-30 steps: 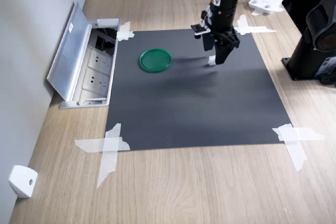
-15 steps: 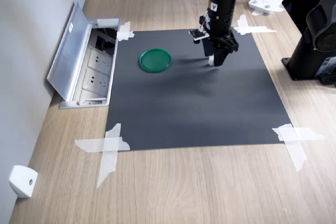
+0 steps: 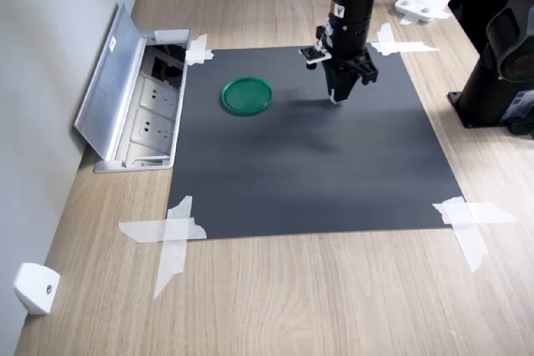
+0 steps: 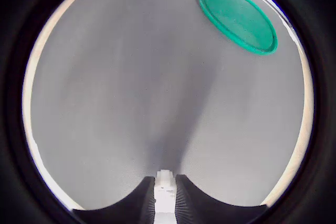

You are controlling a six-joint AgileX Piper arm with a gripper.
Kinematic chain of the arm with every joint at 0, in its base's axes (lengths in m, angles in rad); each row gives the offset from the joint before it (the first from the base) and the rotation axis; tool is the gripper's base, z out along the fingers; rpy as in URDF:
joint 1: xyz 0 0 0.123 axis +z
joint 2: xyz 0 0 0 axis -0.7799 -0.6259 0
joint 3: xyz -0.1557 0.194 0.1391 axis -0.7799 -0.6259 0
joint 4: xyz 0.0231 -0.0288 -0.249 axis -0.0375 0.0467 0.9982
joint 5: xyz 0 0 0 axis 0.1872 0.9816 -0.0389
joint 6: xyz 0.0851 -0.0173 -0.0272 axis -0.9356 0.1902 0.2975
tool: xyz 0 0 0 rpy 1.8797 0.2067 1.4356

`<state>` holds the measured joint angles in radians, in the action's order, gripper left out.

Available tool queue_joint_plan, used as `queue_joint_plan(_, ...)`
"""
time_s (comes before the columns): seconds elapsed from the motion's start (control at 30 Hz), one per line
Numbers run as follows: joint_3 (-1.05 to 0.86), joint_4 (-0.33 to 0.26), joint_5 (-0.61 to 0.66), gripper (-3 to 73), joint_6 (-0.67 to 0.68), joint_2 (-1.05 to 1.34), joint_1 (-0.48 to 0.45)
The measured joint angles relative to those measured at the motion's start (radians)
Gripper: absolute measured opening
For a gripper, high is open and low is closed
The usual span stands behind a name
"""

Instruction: Grasp a white terminal and put it on the green lid.

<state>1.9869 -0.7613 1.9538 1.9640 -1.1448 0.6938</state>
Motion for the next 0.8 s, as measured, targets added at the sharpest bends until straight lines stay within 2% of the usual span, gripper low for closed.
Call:
queue_joint_plan(0.27,0.226,0.000,0.060,10.2,0.000,-0.013,0.000)
queue_joint_plan(0.47,0.429,0.004,0.098,10.2,-0.004,-0.148,0.000)
queue_joint_plan(0.8,0.554,0.010,0.094,10.2,-0.012,-0.356,0.000)
